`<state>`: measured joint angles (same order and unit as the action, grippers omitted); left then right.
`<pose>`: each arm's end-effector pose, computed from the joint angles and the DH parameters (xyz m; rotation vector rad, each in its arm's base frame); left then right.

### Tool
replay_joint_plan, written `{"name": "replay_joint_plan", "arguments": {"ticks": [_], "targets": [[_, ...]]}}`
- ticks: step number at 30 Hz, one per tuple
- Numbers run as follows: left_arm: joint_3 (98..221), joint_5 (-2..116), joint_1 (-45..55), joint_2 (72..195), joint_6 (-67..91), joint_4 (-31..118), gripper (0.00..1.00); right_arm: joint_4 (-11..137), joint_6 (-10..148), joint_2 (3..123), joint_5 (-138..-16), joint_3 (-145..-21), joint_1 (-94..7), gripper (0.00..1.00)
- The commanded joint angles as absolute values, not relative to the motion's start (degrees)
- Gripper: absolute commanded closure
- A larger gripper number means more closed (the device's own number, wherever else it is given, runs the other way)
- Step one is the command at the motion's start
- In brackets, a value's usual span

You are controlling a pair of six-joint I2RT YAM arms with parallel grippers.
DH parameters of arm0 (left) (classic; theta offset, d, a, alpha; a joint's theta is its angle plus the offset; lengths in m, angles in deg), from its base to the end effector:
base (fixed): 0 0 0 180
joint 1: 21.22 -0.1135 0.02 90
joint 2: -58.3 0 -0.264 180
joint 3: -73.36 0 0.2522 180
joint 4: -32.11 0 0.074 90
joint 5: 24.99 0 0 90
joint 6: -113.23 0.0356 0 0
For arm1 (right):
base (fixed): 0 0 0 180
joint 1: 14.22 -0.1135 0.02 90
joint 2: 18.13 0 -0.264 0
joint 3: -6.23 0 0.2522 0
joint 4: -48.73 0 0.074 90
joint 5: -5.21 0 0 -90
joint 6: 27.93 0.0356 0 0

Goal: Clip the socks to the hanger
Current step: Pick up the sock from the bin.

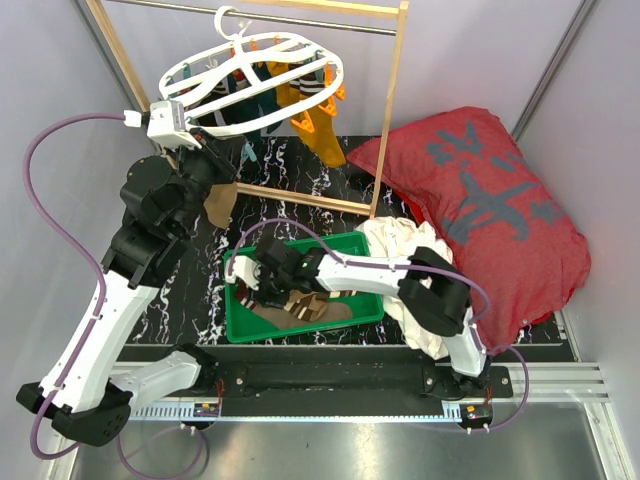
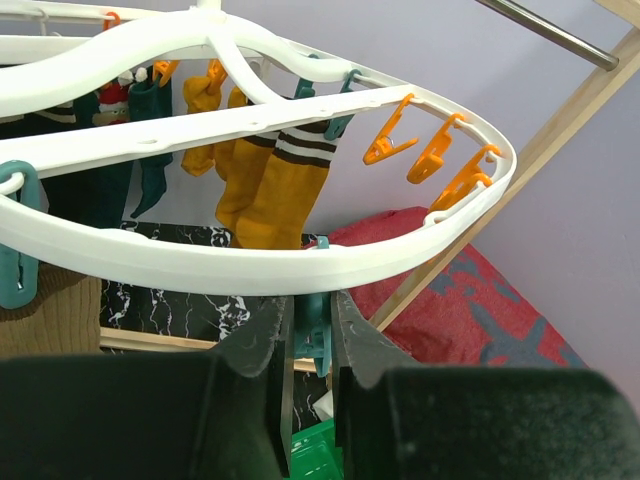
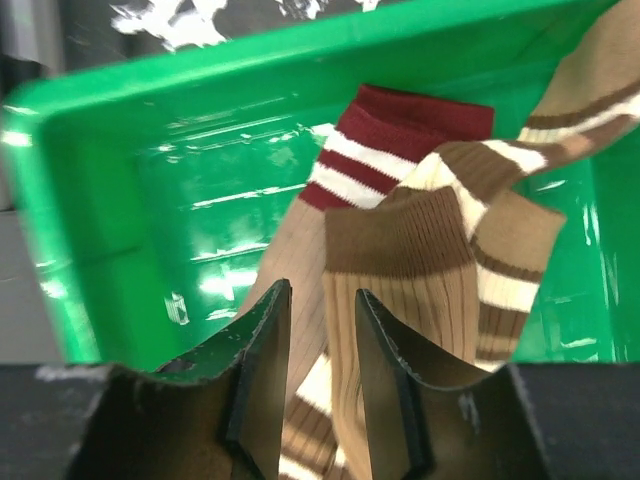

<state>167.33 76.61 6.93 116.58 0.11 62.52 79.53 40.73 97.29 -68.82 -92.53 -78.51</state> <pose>0.1748 -0.0854 0.4952 -0.1010 1.5036 -0.5735 0.1856 0.4080 0.1999 -1.7746 1.7173 0.6733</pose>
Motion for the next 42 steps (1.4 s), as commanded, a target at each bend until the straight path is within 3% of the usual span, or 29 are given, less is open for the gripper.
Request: {"name": "replay_joint_plan", "arguments": {"ticks": [1, 10, 15, 26, 34, 42], "targets": [[167.46, 78.02, 7.0, 115.96, 0.38, 59.76, 0.89, 80.69, 37.46, 101.83, -77.12, -96.65, -79.08, 0.6], [167.02, 78.11, 7.0, 115.7, 0.29, 59.85, 0.89, 78.84, 37.55, 105.27, -81.1, -97.27, -79.26, 0.6], [167.02, 77.93, 7.0, 115.61, 0.29, 59.94, 0.89, 78.93, 38.95, 102.03, -78.74, -95.26, -79.17, 0.76], [167.37, 77.23, 7.0, 115.52, -0.24, 60.2, 0.89, 78.84, 45.36, 99.56, -74.86, -98.41, -78.38, 0.78], [167.02, 77.67, 7.0, 115.17, -0.24, 60.29, 0.89, 77.43, 48.18, 101.49, -78.55, -98.94, -78.2, 1.0], [167.46, 77.76, 7.0, 115.17, -0.07, 60.2, 0.89, 73.93, 50.2, 91.4, -76.7, -92.36, -78.03, 1.0]]}}
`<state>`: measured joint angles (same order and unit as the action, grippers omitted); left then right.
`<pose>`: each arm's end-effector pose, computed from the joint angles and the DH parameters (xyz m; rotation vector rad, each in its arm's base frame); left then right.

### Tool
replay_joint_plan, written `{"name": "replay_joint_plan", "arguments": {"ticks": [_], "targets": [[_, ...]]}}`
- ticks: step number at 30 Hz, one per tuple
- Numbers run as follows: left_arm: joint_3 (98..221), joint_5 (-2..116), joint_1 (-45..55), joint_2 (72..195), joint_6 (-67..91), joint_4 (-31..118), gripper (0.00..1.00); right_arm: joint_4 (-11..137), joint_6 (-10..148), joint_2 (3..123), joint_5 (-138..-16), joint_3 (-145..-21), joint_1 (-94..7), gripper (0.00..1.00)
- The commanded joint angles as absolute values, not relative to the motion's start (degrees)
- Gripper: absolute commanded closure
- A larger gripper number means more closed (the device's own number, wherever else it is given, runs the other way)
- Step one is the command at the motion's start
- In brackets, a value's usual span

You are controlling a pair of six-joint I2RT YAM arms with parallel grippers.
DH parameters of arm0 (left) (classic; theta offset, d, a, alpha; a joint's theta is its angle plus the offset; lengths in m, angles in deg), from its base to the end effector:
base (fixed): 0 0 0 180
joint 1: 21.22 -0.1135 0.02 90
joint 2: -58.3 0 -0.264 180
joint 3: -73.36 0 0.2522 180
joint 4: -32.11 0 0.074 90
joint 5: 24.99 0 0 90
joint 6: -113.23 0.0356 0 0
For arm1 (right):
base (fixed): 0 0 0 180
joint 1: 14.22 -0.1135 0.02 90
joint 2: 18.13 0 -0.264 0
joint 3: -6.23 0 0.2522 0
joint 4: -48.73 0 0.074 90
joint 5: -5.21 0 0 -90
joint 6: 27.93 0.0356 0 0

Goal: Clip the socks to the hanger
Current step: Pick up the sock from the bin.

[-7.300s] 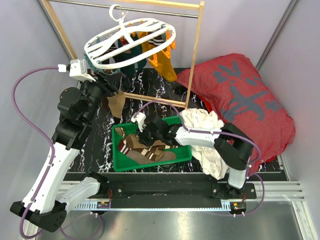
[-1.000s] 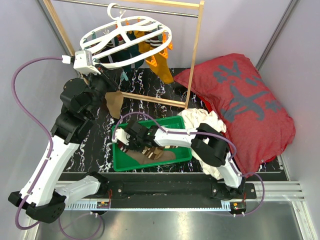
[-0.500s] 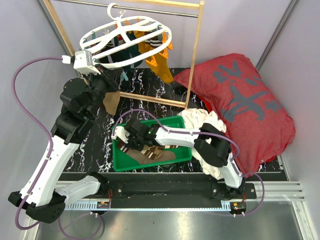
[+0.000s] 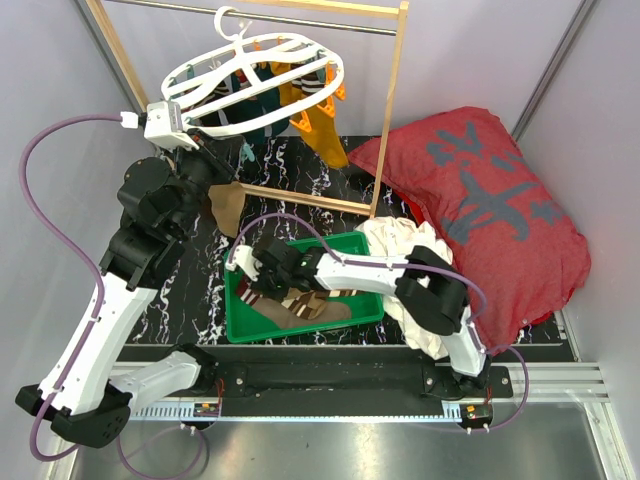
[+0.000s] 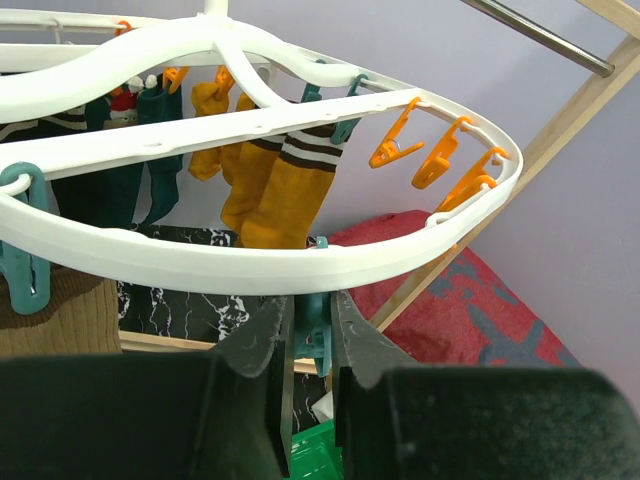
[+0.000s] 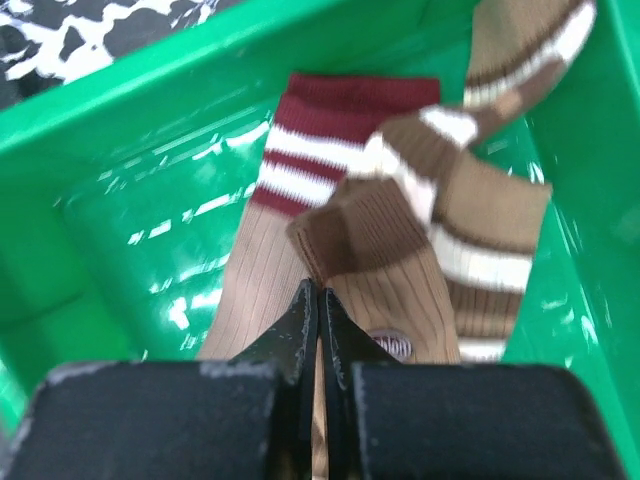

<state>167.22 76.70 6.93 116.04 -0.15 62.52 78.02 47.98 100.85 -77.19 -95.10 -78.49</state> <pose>0.1719 -0.0838 0.4962 -0.1064 1.4962 -0.5785 0.1967 0.4190 0.1881 -1.6022 1.8640 0.5589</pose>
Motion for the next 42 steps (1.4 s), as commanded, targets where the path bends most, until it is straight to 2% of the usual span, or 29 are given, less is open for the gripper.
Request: {"name": "replay_joint_plan", "arguments": {"ticks": [1, 5, 10, 22, 28, 30, 31, 33, 34, 38, 42], "targets": [[167.46, 77.76, 7.0, 115.08, -0.06, 60.2, 0.9, 72.44, 50.9, 90.08, -76.62, -91.48, -77.85, 1.0], [167.19, 78.28, 7.0, 114.82, 0.02, 60.03, 0.9, 68.91, 53.1, 83.06, -77.49, -86.64, -76.62, 1.0], [167.02, 78.29, 7.0, 114.64, 0.02, 59.76, 0.9, 66.89, 55.82, 80.31, -78.46, -83.39, -72.94, 1.0], [165.96, 78.29, 7.0, 114.47, 0.02, 59.41, 0.91, 71.62, 64.96, 88.12, -84.43, -83.73, -67.66, 1.0], [165.61, 78.29, 7.0, 114.55, 0.02, 59.23, 0.9, 71.9, 66.81, 92.43, -80.84, -86.63, -67.22, 0.98], [165.52, 78.29, 7.0, 114.47, 0.11, 59.23, 0.91, 71.72, 68.91, 93.84, -78.38, -87.25, -67.22, 0.94], [165.44, 78.2, 7.0, 114.55, 0.2, 59.15, 0.91, 71.55, 69.88, 94.63, -77.42, -87.86, -67.22, 0.88], [165.43, 78.02, 7.0, 114.55, 0.11, 59.06, 0.91, 71.46, 73.38, 95.34, -77.23, -88.3, -67.13, 0.83], [165.35, 78.02, 7.0, 114.55, 0.11, 59.14, 0.91, 71.37, 74.89, 95.77, -77.23, -88.65, -66.78, 0.74], [165.0, 77.93, 7.0, 114.38, 0.02, 58.97, 0.91, 71.02, 83.59, 96.83, -76.71, -88.83, -65.11, 0.59], [164.64, 77.67, 7.0, 114.2, -0.15, 58.7, 0.91, 70.93, 87.03, 98.41, -74.86, -90.06, -64.4, 0.5]]}}
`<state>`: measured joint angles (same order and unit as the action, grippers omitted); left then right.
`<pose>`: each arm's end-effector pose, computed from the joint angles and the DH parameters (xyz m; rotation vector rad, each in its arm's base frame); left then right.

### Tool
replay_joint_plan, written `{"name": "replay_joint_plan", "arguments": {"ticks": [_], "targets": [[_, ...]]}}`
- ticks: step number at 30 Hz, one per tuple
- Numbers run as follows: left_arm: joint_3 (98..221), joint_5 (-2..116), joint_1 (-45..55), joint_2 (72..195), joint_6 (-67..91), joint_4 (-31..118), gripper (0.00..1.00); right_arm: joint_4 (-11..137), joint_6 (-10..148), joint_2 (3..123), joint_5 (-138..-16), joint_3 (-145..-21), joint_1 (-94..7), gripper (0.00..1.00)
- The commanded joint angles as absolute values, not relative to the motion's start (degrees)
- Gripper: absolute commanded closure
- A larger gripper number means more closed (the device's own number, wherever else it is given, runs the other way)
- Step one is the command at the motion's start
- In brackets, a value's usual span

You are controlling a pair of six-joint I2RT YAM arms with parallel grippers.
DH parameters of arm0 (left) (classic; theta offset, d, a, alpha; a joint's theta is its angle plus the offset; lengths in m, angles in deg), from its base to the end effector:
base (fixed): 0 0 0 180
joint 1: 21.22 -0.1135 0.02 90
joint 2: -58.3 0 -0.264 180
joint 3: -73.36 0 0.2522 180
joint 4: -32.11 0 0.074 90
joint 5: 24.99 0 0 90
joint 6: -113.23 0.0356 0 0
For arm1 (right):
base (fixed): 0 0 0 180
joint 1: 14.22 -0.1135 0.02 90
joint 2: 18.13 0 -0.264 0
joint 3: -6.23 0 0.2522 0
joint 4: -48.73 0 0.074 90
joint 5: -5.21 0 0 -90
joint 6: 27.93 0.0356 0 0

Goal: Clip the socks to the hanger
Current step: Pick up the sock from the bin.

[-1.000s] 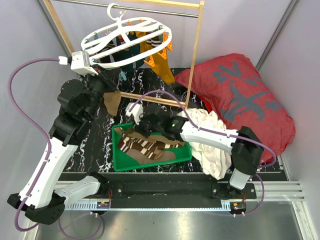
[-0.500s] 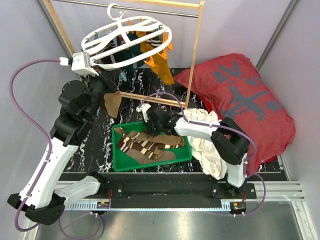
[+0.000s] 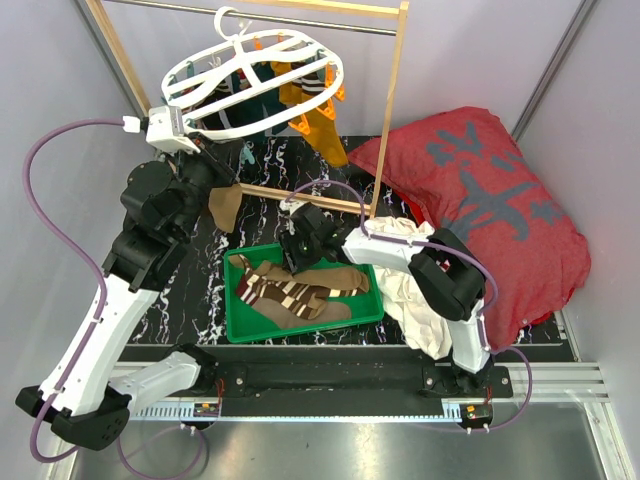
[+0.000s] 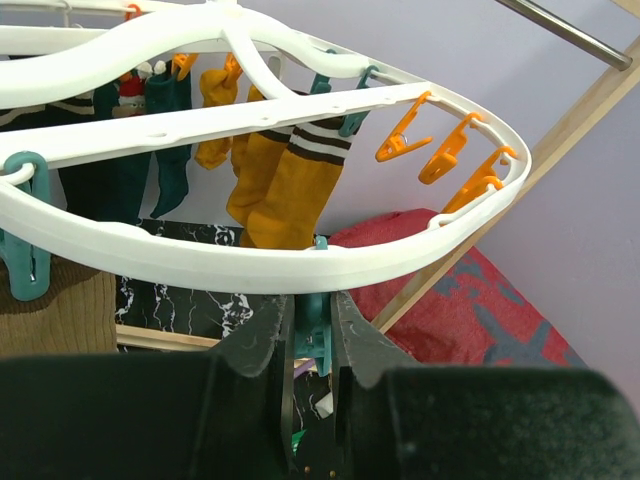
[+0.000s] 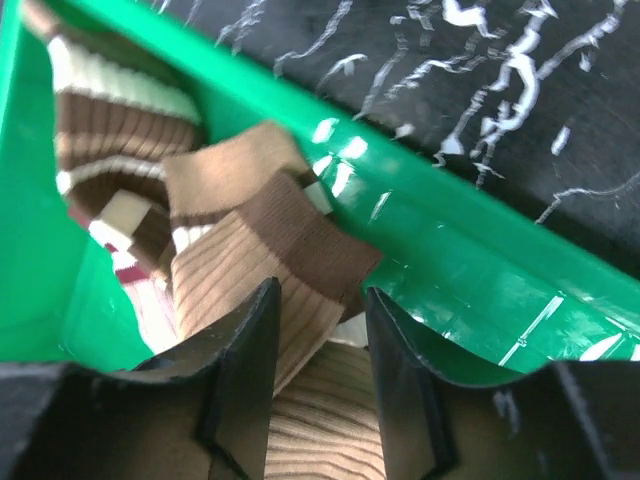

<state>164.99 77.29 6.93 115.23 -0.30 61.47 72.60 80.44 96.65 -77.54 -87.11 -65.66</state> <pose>0.1725 -0.0837 0.4884 -0.1162 1.5014 -0.5708 0.2722 0.3486 0.1833 -0.7671 2.3570 0.7115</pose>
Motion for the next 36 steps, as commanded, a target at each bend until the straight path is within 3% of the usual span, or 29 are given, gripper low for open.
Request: {"name": "replay_joint_plan", "arguments": {"ticks": [1, 14, 27, 32, 36], "targets": [[164.56, 77.67, 7.0, 114.11, -0.07, 58.62, 0.91, 70.76, 87.38, 99.11, -73.9, -90.67, -64.4, 0.5], [164.2, 77.76, 7.0, 113.15, -0.24, 58.62, 0.9, 67.5, 88.71, 99.12, -60.98, -91.21, -64.14, 0.51], [163.94, 77.14, 7.0, 113.06, -0.94, 58.35, 0.91, 67.68, 83.43, 95.07, -55.87, -87.77, -64.14, 0.65], [164.03, 77.05, 7.0, 112.88, -0.86, 58.35, 0.91, 67.24, 83.16, 95.34, -56.22, -88.57, -64.32, 0.79], [163.85, 77.14, 7.0, 112.71, -0.86, 58.35, 0.91, 66.98, 82.29, 93.07, -57.97, -87.17, -64.4, 1.0]]}}
